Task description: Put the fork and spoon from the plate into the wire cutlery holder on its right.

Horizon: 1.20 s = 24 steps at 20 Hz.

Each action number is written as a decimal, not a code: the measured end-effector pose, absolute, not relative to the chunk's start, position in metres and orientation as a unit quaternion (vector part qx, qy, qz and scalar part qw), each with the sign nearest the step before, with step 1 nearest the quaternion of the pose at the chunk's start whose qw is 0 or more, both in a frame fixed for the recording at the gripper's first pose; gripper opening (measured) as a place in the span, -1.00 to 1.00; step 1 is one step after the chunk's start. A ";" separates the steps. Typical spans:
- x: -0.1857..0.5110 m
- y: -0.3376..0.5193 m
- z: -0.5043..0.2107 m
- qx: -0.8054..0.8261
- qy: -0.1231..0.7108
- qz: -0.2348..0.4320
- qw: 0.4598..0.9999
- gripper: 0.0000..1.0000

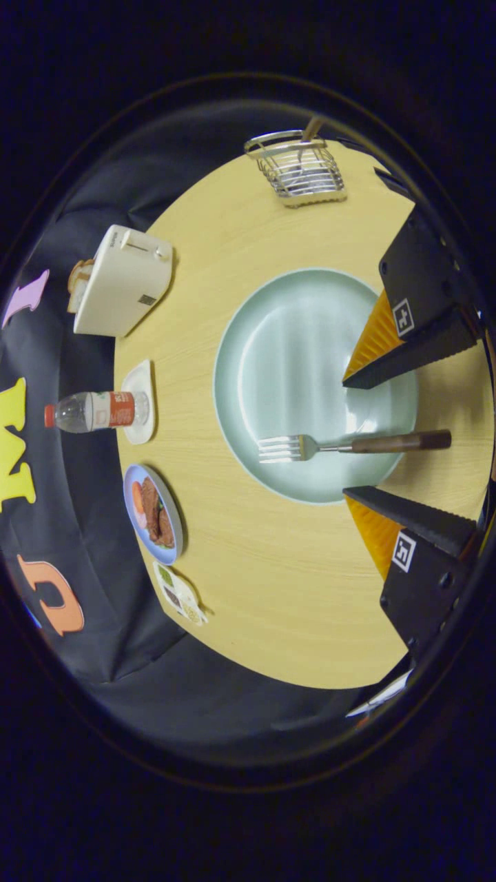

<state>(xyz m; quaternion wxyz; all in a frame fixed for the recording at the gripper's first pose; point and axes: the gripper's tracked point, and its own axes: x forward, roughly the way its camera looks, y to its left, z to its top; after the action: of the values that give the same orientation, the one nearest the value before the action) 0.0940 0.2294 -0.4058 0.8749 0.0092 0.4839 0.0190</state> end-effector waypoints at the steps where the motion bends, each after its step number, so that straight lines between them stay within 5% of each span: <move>1: 0.095 0.229 -0.410 0.010 0.485 0.015 0.874 0.72; 9: 0.087 0.233 -0.419 0.006 0.504 0.023 0.863 -0.59; 13: 0.079 0.230 -0.409 -0.023 0.500 0.037 0.865 -0.69; 14: 0.076 0.229 -0.409 -0.011 0.505 0.045 0.862 -0.90; 24: 0.065 0.196 -0.372 -0.044 0.482 0.084 0.871 -0.98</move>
<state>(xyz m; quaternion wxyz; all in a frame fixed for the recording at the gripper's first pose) 0.0647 0.1961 -0.3719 0.8711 -0.0437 0.4818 0.0843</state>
